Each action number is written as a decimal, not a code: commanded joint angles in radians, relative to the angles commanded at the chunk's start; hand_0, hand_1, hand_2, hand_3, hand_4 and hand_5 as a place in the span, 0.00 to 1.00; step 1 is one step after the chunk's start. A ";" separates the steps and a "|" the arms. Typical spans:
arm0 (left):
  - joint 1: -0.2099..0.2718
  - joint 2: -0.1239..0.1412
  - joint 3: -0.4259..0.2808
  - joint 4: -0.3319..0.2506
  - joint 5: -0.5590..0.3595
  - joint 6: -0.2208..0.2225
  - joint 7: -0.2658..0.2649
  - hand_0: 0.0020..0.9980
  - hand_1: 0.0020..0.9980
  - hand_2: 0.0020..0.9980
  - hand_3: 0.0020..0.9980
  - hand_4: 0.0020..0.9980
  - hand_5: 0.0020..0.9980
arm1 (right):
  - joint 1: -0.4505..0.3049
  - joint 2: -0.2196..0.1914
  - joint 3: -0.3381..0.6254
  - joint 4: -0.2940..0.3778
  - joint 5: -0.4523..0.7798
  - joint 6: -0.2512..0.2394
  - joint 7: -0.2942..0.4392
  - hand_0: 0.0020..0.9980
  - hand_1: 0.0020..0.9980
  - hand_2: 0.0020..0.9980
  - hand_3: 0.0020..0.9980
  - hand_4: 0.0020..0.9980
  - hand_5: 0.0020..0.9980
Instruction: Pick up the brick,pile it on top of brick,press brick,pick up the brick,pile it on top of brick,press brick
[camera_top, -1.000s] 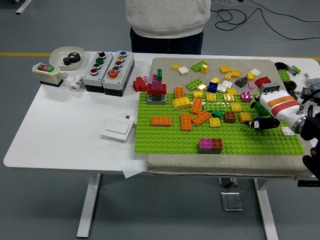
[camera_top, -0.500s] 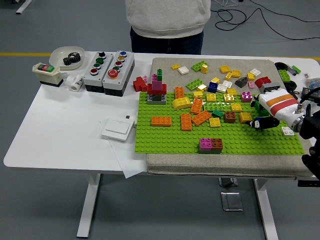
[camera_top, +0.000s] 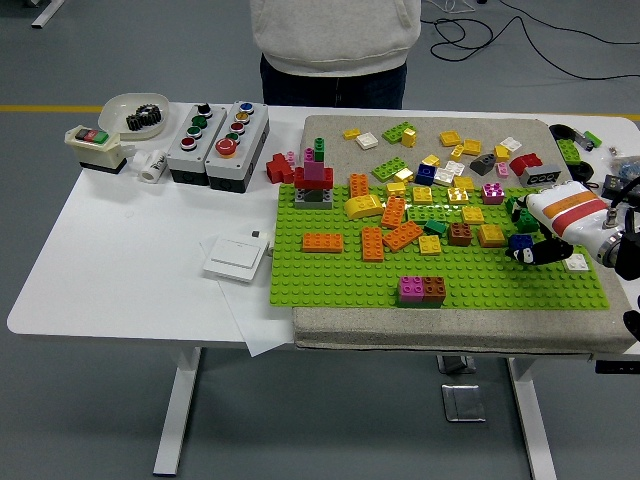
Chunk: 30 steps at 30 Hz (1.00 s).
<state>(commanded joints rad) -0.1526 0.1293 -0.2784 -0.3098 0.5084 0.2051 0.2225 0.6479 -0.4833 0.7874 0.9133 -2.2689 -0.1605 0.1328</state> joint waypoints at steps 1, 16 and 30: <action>0.000 0.000 0.000 0.000 0.000 0.000 0.000 0.71 0.73 0.77 0.62 0.73 0.69 | 0.000 0.002 -0.001 -0.009 0.000 0.003 0.000 0.31 0.16 0.22 0.61 0.84 0.46; -0.002 -0.002 0.005 0.000 -0.010 0.002 -0.003 0.71 0.72 0.76 0.62 0.73 0.69 | 0.025 0.029 -0.006 -0.098 0.001 0.012 0.010 0.31 0.16 0.22 0.61 0.85 0.50; -0.006 -0.002 0.006 -0.001 -0.010 0.001 -0.002 0.71 0.73 0.76 0.61 0.73 0.69 | 0.045 0.050 -0.008 -0.152 0.010 0.019 0.015 0.31 0.16 0.22 0.60 0.84 0.50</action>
<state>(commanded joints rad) -0.1585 0.1274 -0.2726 -0.3112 0.4982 0.2058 0.2208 0.6933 -0.4337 0.7794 0.7614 -2.2586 -0.1418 0.1483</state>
